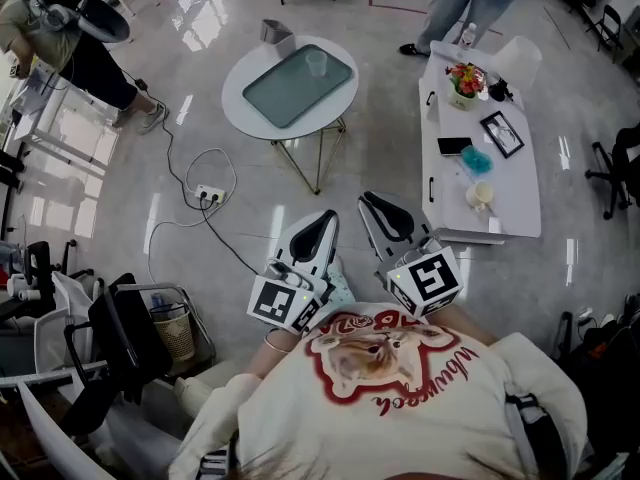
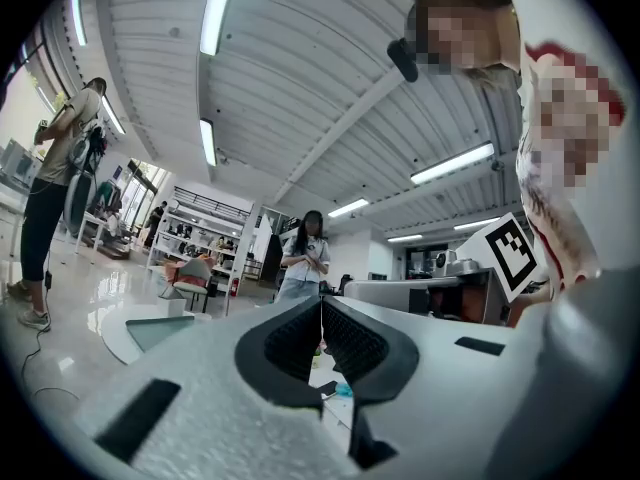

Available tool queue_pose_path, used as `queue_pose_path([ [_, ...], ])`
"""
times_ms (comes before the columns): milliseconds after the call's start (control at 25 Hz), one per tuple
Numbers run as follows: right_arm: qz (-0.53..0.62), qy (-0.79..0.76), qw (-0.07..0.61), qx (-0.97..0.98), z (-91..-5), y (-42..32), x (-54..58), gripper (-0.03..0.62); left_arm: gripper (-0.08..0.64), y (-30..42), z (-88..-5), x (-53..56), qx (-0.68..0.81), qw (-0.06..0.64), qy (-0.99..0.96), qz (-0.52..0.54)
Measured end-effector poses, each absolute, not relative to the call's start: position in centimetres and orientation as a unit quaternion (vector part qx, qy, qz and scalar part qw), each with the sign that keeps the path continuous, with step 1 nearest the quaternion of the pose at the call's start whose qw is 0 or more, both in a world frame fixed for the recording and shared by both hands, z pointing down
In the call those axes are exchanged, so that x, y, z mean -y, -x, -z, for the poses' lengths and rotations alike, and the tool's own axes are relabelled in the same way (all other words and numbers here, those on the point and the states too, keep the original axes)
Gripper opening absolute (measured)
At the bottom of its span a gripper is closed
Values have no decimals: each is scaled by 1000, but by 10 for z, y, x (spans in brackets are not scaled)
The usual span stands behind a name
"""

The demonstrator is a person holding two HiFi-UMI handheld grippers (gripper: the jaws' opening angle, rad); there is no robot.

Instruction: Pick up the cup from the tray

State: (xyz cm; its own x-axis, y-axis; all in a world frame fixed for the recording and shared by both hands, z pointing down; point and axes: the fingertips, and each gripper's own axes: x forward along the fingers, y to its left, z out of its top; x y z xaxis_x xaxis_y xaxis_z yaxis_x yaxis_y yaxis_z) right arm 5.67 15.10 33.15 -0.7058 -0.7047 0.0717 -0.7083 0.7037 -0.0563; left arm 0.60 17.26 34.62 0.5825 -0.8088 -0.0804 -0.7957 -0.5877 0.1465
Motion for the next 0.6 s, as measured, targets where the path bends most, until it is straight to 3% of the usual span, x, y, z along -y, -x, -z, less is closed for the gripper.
queue_pose_path([
  [600, -37, -407, 23, 912, -322, -3, -51, 51, 15, 47, -336, -66, 426, 54, -900, 77],
])
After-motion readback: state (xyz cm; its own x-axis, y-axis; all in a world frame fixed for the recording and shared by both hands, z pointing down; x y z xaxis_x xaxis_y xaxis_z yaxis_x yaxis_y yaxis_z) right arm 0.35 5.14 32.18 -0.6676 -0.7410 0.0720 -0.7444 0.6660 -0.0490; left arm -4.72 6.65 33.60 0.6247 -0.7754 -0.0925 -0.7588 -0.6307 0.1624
